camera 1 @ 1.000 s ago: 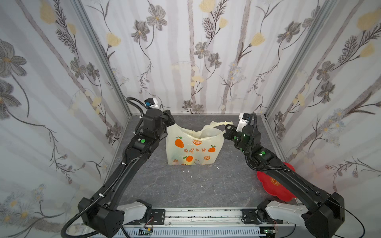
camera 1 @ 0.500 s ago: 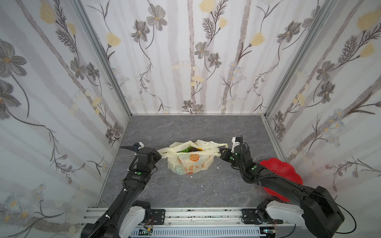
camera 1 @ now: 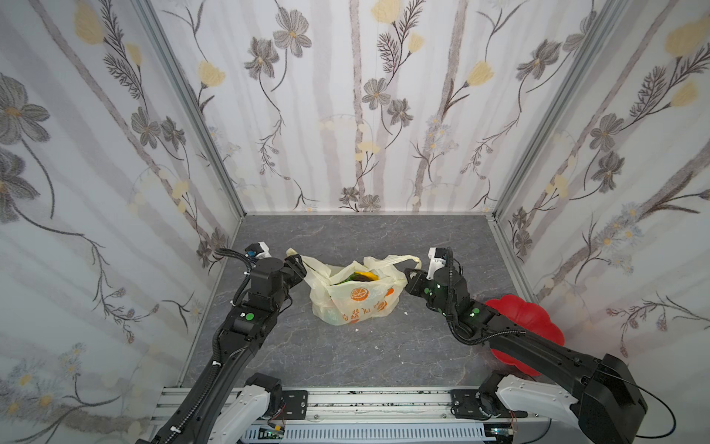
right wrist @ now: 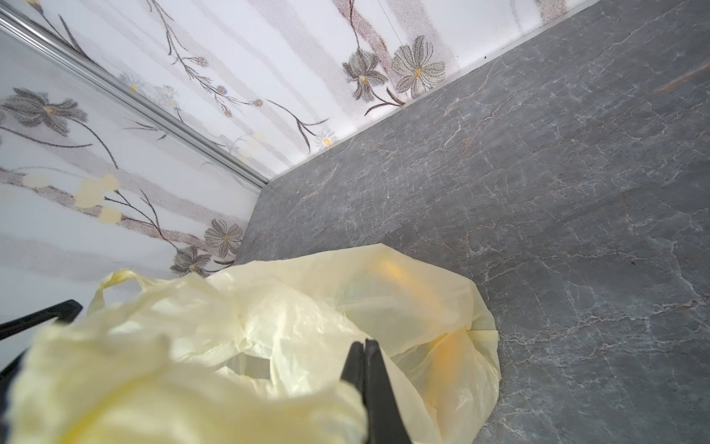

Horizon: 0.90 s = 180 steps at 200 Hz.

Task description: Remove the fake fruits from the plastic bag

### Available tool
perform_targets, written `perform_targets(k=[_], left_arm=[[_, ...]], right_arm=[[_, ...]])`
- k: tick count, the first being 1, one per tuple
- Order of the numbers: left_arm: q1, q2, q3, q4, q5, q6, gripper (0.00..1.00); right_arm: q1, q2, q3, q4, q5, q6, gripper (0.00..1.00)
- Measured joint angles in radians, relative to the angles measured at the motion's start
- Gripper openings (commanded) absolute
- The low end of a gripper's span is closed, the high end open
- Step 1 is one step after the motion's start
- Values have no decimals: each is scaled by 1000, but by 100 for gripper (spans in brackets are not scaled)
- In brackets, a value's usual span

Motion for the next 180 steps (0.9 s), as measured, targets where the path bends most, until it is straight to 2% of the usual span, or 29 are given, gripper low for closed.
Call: perform_targets(k=[25, 55, 68, 95, 135, 180], left_arm=[[-1, -15, 114, -99, -92, 59, 79], [-37, 63, 295, -215, -165, 159, 78], [-106, 117, 372, -259, -191, 202, 78], [-305, 252, 531, -354, -241, 284, 80], [-436, 422, 556, -457, -242, 357, 86], [-457, 572, 528, -495, -225, 408, 89]], right_arm=[[14, -1, 24, -13, 28, -24, 0], [19, -4, 31, -45, 50, -44, 0], [22, -8, 31, -49, 54, -51, 0], [25, -16, 31, -50, 69, -54, 0], [26, -25, 31, -50, 81, -59, 0], [30, -26, 31, -50, 82, -62, 0]])
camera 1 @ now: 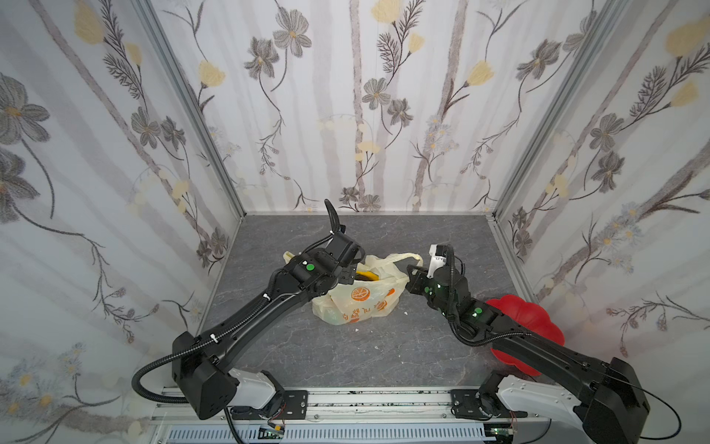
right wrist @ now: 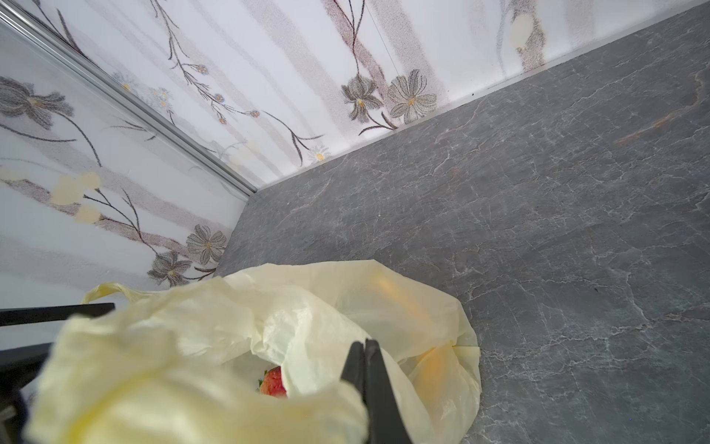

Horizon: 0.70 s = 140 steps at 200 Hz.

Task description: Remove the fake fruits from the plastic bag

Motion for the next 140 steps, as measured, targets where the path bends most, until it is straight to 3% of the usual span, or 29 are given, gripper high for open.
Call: perform_targets(k=[49, 68, 83, 140], left_arm=[[13, 108, -2, -8, -6, 25, 88], [17, 136, -7, -8, 9, 28, 95], [21, 155, -25, -8, 17, 31, 94], [127, 179, -78, -9, 35, -1, 49]], right_arm=[[6, -9, -13, 2, 3, 0, 0], [6, -13, -19, 2, 8, 0, 0], [6, -16, -23, 0, 15, 0, 0], [-8, -24, -33, 0, 50, -8, 0]])
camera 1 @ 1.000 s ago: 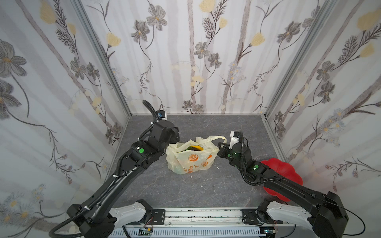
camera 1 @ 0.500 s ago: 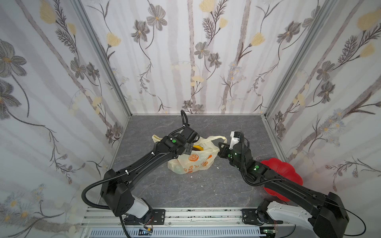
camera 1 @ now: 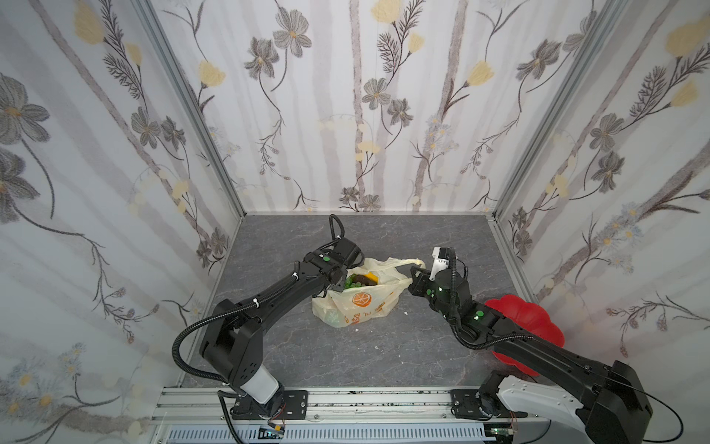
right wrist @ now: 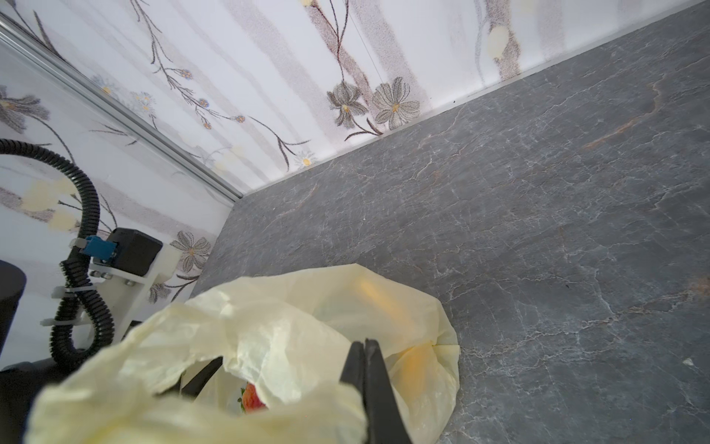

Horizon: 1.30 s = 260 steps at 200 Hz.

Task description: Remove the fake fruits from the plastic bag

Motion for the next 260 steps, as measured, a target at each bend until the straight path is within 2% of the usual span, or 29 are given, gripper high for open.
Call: perform_targets(k=[24, 60, 99, 106, 121, 134, 150, 166, 183, 211, 239, 260], left_arm=[[64, 3, -2, 25, 11, -23, 26], [167, 15, -2, 91, 59, -68, 0], [165, 63, 76, 141, 124, -79, 0], [156, 64, 100, 153, 127, -79, 0], [121, 66, 164, 184, 147, -79, 0], [99, 69, 200, 199, 159, -79, 0], [86, 77, 231, 217, 173, -79, 0], [84, 92, 241, 229, 182, -79, 0], [83, 99, 241, 232, 185, -79, 0], [82, 97, 229, 250, 188, -80, 0], [83, 92, 214, 261, 188, -85, 0], [83, 90, 203, 275, 188, -91, 0]], right_arm=[[-32, 4, -11, 3, -3, 0, 0], [-91, -5, -48, -2, -33, 16, 0], [-97, -10, -50, -3, -53, 18, 0], [-97, -8, -44, -8, -55, 10, 8], [-94, -7, -18, -45, -60, -17, 39], [-94, -14, 8, -74, -62, -47, 56], [-90, -43, 41, -134, -58, -97, 73], [-69, -75, 100, -221, -21, -149, 83], [-32, -110, 180, -314, 48, -189, 88], [81, -106, 346, -499, 210, -236, 86], [261, 1, 552, -642, 340, -250, 86], [321, 114, 627, -683, 374, -263, 85]])
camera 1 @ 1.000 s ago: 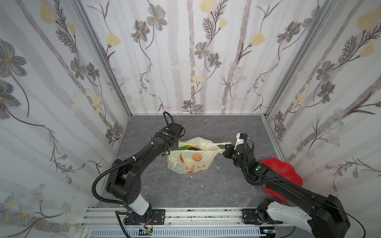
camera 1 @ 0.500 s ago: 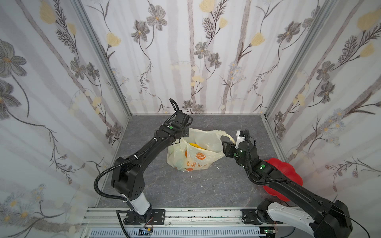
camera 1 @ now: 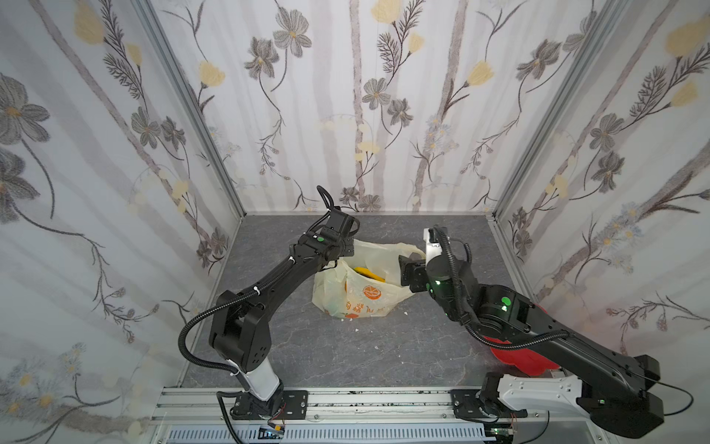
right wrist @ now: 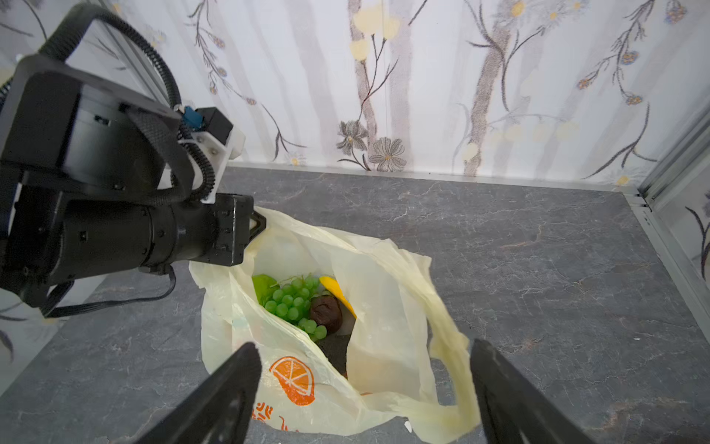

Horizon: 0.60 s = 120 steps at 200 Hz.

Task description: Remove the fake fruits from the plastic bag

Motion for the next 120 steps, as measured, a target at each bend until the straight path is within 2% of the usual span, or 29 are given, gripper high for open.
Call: perform_targets(k=[23, 70, 98, 120], left_arm=[[0, -5, -8, 9, 0, -7, 0], [2, -24, -24, 18, 0, -11, 0], [2, -29, -32, 22, 2, -11, 0], [2, -33, -37, 24, 5, -11, 0]], right_arm=[[2, 119, 22, -31, -13, -6, 85], [-74, 374, 76, -55, -51, -6, 86], [-135, 458, 101, -77, -52, -2, 82], [-170, 535, 123, -79, -45, 2, 82]])
